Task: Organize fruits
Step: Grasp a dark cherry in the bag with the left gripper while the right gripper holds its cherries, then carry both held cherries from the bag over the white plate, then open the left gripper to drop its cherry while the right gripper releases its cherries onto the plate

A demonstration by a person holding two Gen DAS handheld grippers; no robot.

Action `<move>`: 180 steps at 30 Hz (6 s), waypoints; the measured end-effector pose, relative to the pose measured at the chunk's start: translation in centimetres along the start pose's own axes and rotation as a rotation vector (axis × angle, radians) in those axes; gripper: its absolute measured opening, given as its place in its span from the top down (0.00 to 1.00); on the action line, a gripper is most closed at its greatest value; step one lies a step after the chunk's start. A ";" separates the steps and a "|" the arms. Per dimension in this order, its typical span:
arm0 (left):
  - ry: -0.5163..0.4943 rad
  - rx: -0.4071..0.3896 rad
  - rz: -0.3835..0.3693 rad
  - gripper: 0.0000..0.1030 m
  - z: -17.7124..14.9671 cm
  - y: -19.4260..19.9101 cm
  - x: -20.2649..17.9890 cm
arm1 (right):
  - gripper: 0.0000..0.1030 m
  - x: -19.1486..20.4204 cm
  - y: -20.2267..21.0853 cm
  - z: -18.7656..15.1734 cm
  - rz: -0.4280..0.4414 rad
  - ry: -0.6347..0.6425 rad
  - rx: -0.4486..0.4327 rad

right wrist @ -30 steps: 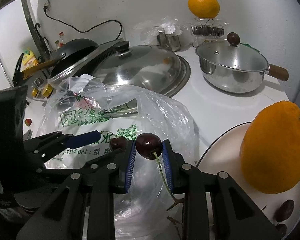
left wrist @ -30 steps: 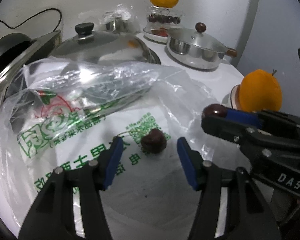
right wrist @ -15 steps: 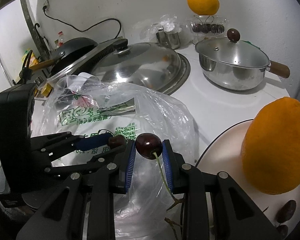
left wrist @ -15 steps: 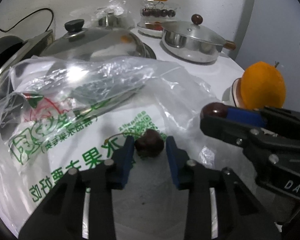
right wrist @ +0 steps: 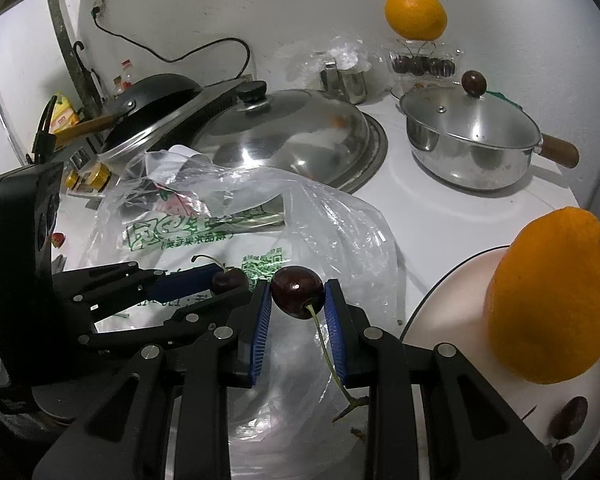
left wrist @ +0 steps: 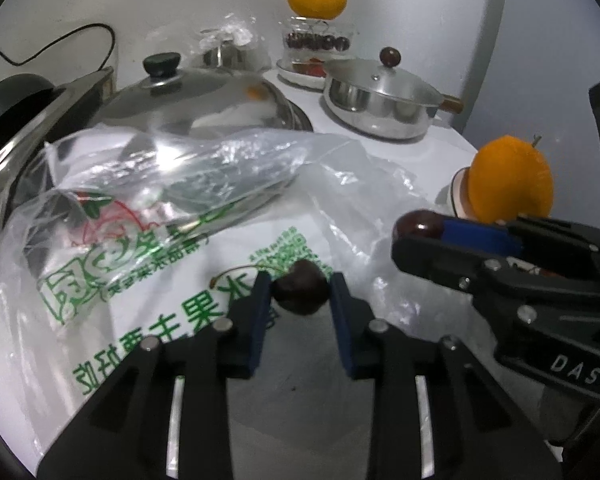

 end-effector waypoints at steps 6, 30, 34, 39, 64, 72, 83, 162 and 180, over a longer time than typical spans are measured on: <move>0.012 -0.022 0.010 0.70 -0.2 1.5 0.8 | 0.72 1.3 0.7 0.0 0.010 0.020 -0.005; 0.039 -0.098 0.043 0.70 -1.8 7.6 2.2 | 0.72 5.7 4.4 -0.8 0.011 0.079 -0.049; 0.039 -0.110 0.048 0.70 -1.9 8.6 2.2 | 0.72 6.0 4.9 -1.0 0.008 0.084 -0.056; 0.035 -0.123 0.049 0.70 -2.0 9.5 1.9 | 0.72 6.3 5.9 -1.2 0.006 0.088 -0.068; -0.036 -0.142 0.045 0.70 -1.5 11.5 -3.9 | 0.72 1.7 11.3 -2.7 -0.027 0.040 -0.138; -0.069 -0.134 0.019 0.70 -0.8 10.6 -7.1 | 0.72 -1.8 12.7 -3.6 -0.063 0.003 -0.142; -0.104 -0.120 -0.014 0.70 -0.1 9.1 -10.5 | 0.72 -6.4 14.1 -4.7 -0.114 -0.048 -0.138; -0.149 -0.048 -0.065 0.51 2.6 1.6 -14.9 | 0.70 -18.3 12.4 -5.1 -0.231 -0.177 -0.109; -0.121 -0.111 -0.055 0.51 2.0 5.8 -13.2 | 0.66 -14.5 14.6 -4.7 -0.237 -0.128 -0.136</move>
Point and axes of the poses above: each gripper's, at about its wrist camera, not at the fingertips, and y roughly against the way its jaws point, x to its left, z to its top, the point moved 10 cm from there along -y, roughly the way its jaws point, and after that the axes turned 4 degrees about -y, right-handed, at the moved point
